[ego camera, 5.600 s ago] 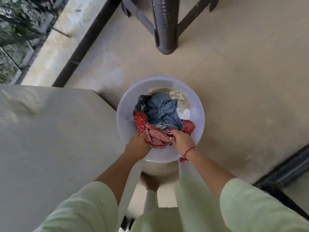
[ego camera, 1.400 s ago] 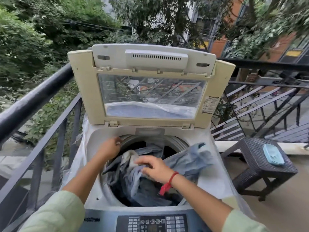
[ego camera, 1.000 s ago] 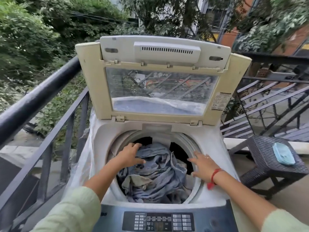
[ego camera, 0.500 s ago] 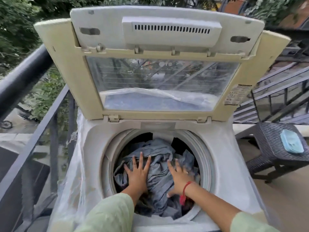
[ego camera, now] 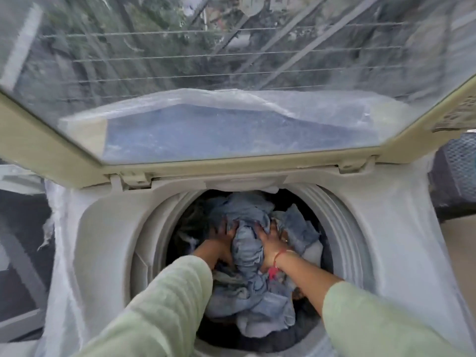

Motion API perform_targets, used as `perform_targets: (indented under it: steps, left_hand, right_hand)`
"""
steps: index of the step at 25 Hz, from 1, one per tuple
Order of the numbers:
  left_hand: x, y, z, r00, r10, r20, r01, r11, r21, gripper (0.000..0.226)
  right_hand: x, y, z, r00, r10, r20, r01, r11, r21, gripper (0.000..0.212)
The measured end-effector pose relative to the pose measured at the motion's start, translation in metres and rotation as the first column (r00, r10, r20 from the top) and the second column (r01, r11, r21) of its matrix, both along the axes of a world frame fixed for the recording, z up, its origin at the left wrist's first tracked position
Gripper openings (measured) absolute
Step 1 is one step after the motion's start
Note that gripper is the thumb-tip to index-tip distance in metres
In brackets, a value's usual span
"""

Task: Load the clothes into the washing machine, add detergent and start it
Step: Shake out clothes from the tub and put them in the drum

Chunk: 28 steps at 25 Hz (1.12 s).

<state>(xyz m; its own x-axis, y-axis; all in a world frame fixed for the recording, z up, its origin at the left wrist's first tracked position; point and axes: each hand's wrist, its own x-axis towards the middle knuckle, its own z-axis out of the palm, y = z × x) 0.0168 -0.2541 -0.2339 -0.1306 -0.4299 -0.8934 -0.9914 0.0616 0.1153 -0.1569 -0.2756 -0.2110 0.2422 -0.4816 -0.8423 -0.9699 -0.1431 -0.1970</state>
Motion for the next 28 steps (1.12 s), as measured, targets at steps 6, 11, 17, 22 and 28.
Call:
perform_targets:
  steps: [6, 11, 17, 22, 28]
  left_hand:
    - [-0.002, -0.017, 0.034, 0.990, 0.136, -0.022, -0.134, 0.989, 0.062, 0.129]
    - [-0.027, 0.050, 0.069, 0.986, 0.130, 0.106, -0.121, 0.989, -0.090, 0.146]
    - [-0.047, 0.062, 0.157, 0.976, 0.190, -0.105, -0.209, 0.953, -0.218, 0.071]
    - [-0.111, 0.054, 0.244, 0.856, 0.207, -0.473, -0.483, 0.646, -0.591, 0.056]
    - [-0.281, 0.065, 0.286, 0.708, -0.351, -0.613, -0.370, 0.554, -0.745, 0.048]
  right_hand:
    - [-0.009, -0.019, 0.010, 1.000, 0.020, 0.021, -0.021, 1.000, 0.017, 0.130]
    - [-0.027, 0.036, 0.036, 0.999, 0.032, 0.005, -0.032, 0.999, 0.038, 0.125]
    - [-0.075, 0.036, 0.169, 0.880, -0.205, 0.428, 0.211, 0.977, 0.034, 0.069]
    - [-0.197, 0.074, 0.267, 0.470, -0.335, 0.816, 0.659, 0.749, -0.072, 0.042]
    - [-0.362, 0.153, 0.251, 0.251, -0.556, 0.793, 0.925, 0.379, -0.028, 0.026]
